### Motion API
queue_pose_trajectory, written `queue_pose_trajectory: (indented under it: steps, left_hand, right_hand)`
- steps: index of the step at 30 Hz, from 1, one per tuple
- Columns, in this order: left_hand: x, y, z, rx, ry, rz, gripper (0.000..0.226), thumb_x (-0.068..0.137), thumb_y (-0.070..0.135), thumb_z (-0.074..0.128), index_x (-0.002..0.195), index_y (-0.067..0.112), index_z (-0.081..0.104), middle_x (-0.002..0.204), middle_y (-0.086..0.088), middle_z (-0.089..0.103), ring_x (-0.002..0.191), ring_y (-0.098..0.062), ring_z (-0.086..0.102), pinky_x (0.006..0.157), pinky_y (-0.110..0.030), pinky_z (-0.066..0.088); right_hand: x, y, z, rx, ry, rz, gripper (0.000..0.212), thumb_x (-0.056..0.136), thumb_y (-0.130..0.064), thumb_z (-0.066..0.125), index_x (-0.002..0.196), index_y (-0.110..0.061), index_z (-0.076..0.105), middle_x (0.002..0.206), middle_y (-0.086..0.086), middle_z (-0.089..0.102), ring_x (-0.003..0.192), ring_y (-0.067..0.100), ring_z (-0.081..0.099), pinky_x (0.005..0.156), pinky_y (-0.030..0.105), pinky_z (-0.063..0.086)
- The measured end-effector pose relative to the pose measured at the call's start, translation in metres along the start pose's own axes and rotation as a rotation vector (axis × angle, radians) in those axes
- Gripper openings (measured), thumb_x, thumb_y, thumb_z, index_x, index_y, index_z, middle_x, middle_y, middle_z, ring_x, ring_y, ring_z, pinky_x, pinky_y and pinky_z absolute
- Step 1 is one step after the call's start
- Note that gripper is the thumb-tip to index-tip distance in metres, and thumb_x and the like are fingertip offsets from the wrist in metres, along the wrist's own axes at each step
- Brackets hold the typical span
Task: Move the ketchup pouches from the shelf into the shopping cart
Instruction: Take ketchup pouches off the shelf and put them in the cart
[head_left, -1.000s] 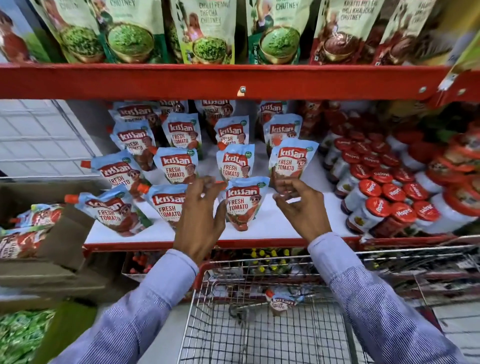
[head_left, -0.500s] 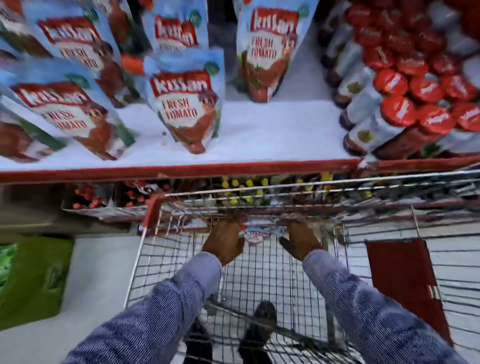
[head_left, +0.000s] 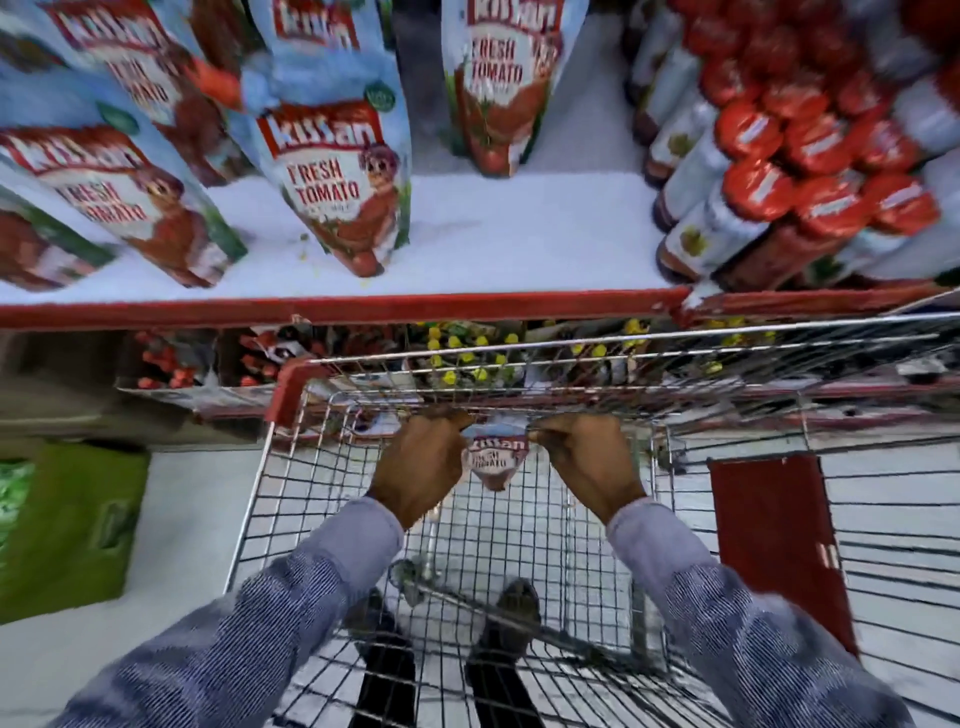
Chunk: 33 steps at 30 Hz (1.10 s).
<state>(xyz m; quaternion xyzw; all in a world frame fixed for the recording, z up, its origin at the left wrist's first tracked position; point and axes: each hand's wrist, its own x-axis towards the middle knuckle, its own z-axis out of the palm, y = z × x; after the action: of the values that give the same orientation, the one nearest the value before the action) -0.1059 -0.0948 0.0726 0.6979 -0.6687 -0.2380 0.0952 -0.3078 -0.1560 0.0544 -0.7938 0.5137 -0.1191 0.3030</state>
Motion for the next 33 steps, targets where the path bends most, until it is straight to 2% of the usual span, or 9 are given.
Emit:
queue_pose_trajectory:
  steps: [4, 7, 13, 15, 17, 20, 25, 29, 33]
  left_hand:
    - [-0.026, 0.028, -0.075, -0.01, 0.235, 0.124, 0.018, 0.093, 0.022, 0.056, 0.106, 0.018, 0.068, 0.101, -0.005, 0.069, 0.088, -0.026, 0.064, 0.068, -0.033, 0.052]
    - [-0.031, 0.048, -0.126, 0.095, 0.368, 0.164, 0.02, 0.09, 0.033, 0.05, 0.105, 0.028, 0.063, 0.098, 0.006, 0.066, 0.092, -0.017, 0.056, 0.07, -0.03, 0.048]
    - [-0.003, 0.092, -0.215, 0.078, 0.531, 0.21, 0.023, 0.083, 0.021, 0.053, 0.102, 0.02, 0.065, 0.095, -0.008, 0.072, 0.09, -0.033, 0.064, 0.07, -0.035, 0.053]
    - [0.01, 0.104, -0.232, 0.07, 0.556, 0.215, 0.022, 0.079, 0.017, 0.056, 0.099, 0.016, 0.067, 0.092, -0.014, 0.074, 0.085, -0.038, 0.067, 0.065, -0.033, 0.048]
    - [0.018, 0.113, -0.244, 0.069, 0.556, 0.215, 0.024, 0.078, 0.014, 0.057, 0.098, 0.016, 0.069, 0.091, -0.014, 0.076, 0.083, -0.037, 0.069, 0.063, -0.032, 0.048]
    - [0.031, 0.117, -0.254, 0.091, 0.571, 0.205, 0.015, 0.081, 0.01, 0.057, 0.092, 0.014, 0.067, 0.088, -0.015, 0.073, 0.081, -0.036, 0.067, 0.063, -0.034, 0.05]
    - [0.061, 0.115, -0.254, 0.046, 0.572, 0.134, 0.019, 0.083, 0.001, 0.054, 0.096, 0.006, 0.067, 0.098, -0.021, 0.072, 0.086, -0.041, 0.067, 0.071, -0.045, 0.058]
    - [0.073, 0.108, -0.233, 0.073, 0.539, 0.092, 0.02, 0.082, -0.006, 0.052, 0.095, -0.001, 0.065, 0.095, -0.029, 0.069, 0.081, -0.044, 0.067, 0.064, -0.036, 0.049]
    - [0.081, 0.1, -0.23, 0.002, 0.541, 0.094, 0.025, 0.083, -0.004, 0.056, 0.104, 0.004, 0.069, 0.101, -0.022, 0.073, 0.086, -0.041, 0.07, 0.073, -0.044, 0.06]
  right_hand:
    - [-0.011, -0.053, -0.075, 0.205, 0.166, -0.126, 0.014, 0.09, -0.026, 0.063, 0.094, -0.027, 0.077, 0.083, -0.01, 0.078, 0.073, 0.002, 0.07, 0.068, 0.016, 0.053]
    - [-0.009, -0.084, -0.123, 0.321, 0.269, -0.191, 0.012, 0.088, -0.027, 0.065, 0.095, -0.031, 0.074, 0.085, -0.018, 0.076, 0.08, -0.004, 0.069, 0.073, 0.018, 0.055]
    - [0.034, -0.125, -0.191, 0.342, 0.489, -0.255, 0.006, 0.083, -0.026, 0.072, 0.085, -0.026, 0.078, 0.072, -0.023, 0.07, 0.072, -0.007, 0.067, 0.068, 0.014, 0.051]
    - [0.048, -0.131, -0.206, 0.308, 0.528, -0.259, 0.006, 0.082, -0.025, 0.074, 0.084, -0.024, 0.079, 0.071, -0.011, 0.074, 0.067, 0.0, 0.068, 0.064, 0.023, 0.053]
    - [0.06, -0.134, -0.216, 0.286, 0.546, -0.252, 0.008, 0.08, -0.019, 0.075, 0.085, -0.022, 0.08, 0.073, -0.004, 0.077, 0.065, 0.003, 0.068, 0.062, 0.022, 0.053]
    - [0.075, -0.137, -0.228, 0.278, 0.57, -0.276, 0.009, 0.08, -0.017, 0.073, 0.085, -0.021, 0.079, 0.073, -0.004, 0.077, 0.064, -0.002, 0.067, 0.059, 0.014, 0.05]
    - [0.103, -0.136, -0.225, 0.284, 0.561, -0.239, 0.012, 0.079, -0.009, 0.072, 0.085, -0.017, 0.079, 0.076, 0.0, 0.078, 0.067, 0.007, 0.07, 0.064, 0.022, 0.054]
    - [0.114, -0.129, -0.204, 0.278, 0.491, -0.194, 0.01, 0.082, -0.01, 0.072, 0.087, -0.014, 0.079, 0.079, 0.005, 0.078, 0.069, 0.009, 0.067, 0.065, 0.019, 0.049]
    - [0.118, -0.126, -0.201, 0.244, 0.479, -0.18, 0.011, 0.084, -0.012, 0.069, 0.088, -0.018, 0.078, 0.064, -0.004, 0.067, 0.063, 0.012, 0.063, 0.063, 0.023, 0.048]
